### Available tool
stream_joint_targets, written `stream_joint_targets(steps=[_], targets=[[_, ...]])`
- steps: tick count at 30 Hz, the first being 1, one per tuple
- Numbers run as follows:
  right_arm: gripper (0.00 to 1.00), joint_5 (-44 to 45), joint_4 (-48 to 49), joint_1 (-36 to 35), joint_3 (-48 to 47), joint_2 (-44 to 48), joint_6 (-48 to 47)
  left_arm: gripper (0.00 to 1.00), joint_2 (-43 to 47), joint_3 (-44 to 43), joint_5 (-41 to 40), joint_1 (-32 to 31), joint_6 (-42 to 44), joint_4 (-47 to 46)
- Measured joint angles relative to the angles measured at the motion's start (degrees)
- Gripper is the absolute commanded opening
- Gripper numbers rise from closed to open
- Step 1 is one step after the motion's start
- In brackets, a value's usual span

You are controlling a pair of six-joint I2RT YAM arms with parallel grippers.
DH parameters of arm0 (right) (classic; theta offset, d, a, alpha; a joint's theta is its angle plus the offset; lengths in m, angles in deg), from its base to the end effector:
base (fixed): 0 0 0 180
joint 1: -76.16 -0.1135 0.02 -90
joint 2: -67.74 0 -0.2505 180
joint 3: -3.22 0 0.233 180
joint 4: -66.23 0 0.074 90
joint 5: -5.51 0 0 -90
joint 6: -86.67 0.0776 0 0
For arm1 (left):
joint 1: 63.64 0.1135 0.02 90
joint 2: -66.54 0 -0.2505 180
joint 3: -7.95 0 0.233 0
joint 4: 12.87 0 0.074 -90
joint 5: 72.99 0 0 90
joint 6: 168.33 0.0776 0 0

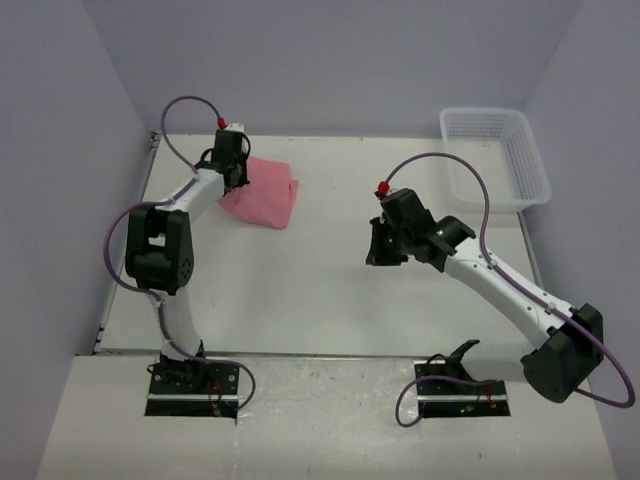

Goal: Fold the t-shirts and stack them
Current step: Put the neatly folded tshirt into the corner of the board with the left arm

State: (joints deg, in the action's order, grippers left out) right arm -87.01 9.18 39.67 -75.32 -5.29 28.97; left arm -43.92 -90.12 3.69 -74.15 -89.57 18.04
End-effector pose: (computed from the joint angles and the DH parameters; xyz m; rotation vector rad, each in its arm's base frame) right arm 0.2175 0.1651 0.2568 -0.1131 2.5545 0.5503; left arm 0.4398 -0.0634 0.1957 -0.1306 2.2990 0.0764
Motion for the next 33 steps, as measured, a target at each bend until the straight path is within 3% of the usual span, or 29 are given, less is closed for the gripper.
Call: stream_joint_targets(steps=[15, 24, 33], targets=[[0.0, 0.11, -3.76, -0.15, 0.85, 0.2, -3.43, 0.0, -19.47, -29.29, -1.01, 10.67, 12.44, 7.45], [0.0, 0.66, -5.81, 0.22, -0.24, 0.31, -3.85, 0.0, -25.68, -39.91, -1.29, 18.01, 17.66, 10.23], [0.0, 3.58, -10.43, 1.29, -3.13, 2.34, -3.52, 0.0, -33.18, -46.73, 0.07, 20.26, 19.41, 11.91]])
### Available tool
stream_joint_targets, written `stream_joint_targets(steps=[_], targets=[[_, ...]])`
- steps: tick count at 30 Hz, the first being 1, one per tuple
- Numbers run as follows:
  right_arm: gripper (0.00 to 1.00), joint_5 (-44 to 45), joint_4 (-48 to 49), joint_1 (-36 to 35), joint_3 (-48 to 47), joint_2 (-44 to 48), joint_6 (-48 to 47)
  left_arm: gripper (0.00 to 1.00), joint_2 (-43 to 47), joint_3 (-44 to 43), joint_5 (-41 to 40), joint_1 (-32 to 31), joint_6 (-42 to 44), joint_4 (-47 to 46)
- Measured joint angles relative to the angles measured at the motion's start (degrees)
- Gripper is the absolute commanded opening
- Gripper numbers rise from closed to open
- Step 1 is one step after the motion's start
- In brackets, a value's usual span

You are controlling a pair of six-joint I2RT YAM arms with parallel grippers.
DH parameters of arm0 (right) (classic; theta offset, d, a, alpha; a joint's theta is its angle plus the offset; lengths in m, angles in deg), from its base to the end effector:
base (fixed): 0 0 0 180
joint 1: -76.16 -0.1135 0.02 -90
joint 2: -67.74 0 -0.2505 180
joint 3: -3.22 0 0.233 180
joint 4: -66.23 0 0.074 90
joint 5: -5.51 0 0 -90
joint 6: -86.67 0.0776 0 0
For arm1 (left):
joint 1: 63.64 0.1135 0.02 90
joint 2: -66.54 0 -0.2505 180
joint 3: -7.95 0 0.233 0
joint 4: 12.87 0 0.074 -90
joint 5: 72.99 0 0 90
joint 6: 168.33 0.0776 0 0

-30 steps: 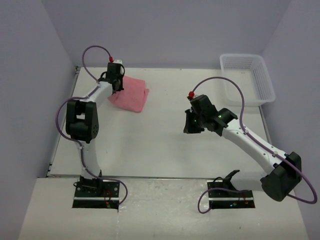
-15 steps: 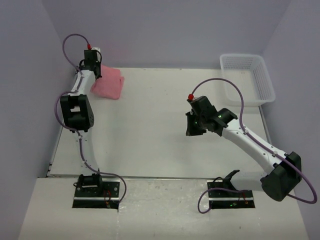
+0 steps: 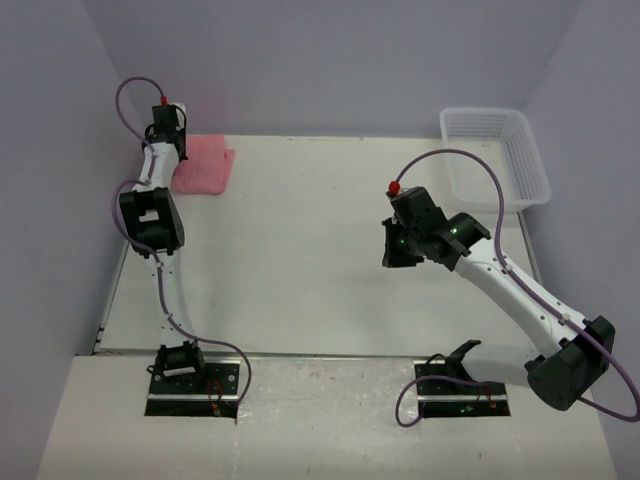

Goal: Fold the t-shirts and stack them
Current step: Put the neatly folded tshirt into the corner of the board with the left arm

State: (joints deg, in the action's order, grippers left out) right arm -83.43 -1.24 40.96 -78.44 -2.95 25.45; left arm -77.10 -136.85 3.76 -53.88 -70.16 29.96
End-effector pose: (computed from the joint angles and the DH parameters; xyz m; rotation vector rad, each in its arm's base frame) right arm 0.2048 0.1427 0.2678 -0.1388 2.6046 0.3954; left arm 0.5552 0.1135 0.1673 -0.1523 2.3066 0.4263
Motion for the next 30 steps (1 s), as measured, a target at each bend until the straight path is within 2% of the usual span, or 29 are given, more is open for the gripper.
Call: stream_joint_targets(steps=[5, 6, 7, 9, 10, 14, 16, 24, 27, 28, 30], targets=[[0.0, 1.05, -1.38, 0.42, -0.79, 1.46, 0.59, 0.02, -3.5, -3.23, -0.07, -0.02, 0.66, 0.22], [0.0, 1.03, -1.66, 0.48, -0.79, 1.51, 0.76, 0.1, -3.58, -3.23, -0.5, -0.02, 0.66, 0.22], [0.0, 1.01, -1.9, 0.52, -0.79, 1.51, 0.85, 0.34, -3.58, -3.21, -0.96, -0.02, 0.63, 0.04], [0.0, 0.96, -2.32, 0.63, -0.79, 1.49, 1.11, 0.41, -3.45, -2.8, -2.51, -0.07, 0.76, -1.55], [0.0, 0.9, -2.38, 0.63, -0.79, 1.49, 1.25, 0.51, -2.99, -1.55, -3.3, -0.07, 0.61, -3.39], [0.0, 0.7, -2.36, 0.66, -0.37, 1.57, 1.64, 0.54, 1.81, 7.61, -6.86, -0.13, 0.37, -8.94], [0.0, 0.63, -2.4, 0.66, 0.0, 1.73, 1.84, 0.55, 3.72, 9.44, -8.04, -0.15, 0.37, -10.19], [0.0, -0.15, -2.64, 0.66, 0.94, 4.09, 2.38, 0.61, 6.47, 3.1, -12.59, -1.75, 1.6, -12.2], [0.0, -0.5, -2.58, 0.66, 1.55, 5.68, 2.78, 0.54, 8.59, 3.02, -13.4, -3.93, 2.05, -12.33], [0.0, -0.55, -2.62, 0.66, 1.73, 6.32, 2.95, 0.32, 9.27, 2.99, -13.38, -4.94, 1.92, -12.33], [0.0, -0.55, -2.45, 0.66, 1.9, 7.26, 3.15, 0.02, 10.21, 2.86, -12.72, -6.69, 0.35, -11.98]])
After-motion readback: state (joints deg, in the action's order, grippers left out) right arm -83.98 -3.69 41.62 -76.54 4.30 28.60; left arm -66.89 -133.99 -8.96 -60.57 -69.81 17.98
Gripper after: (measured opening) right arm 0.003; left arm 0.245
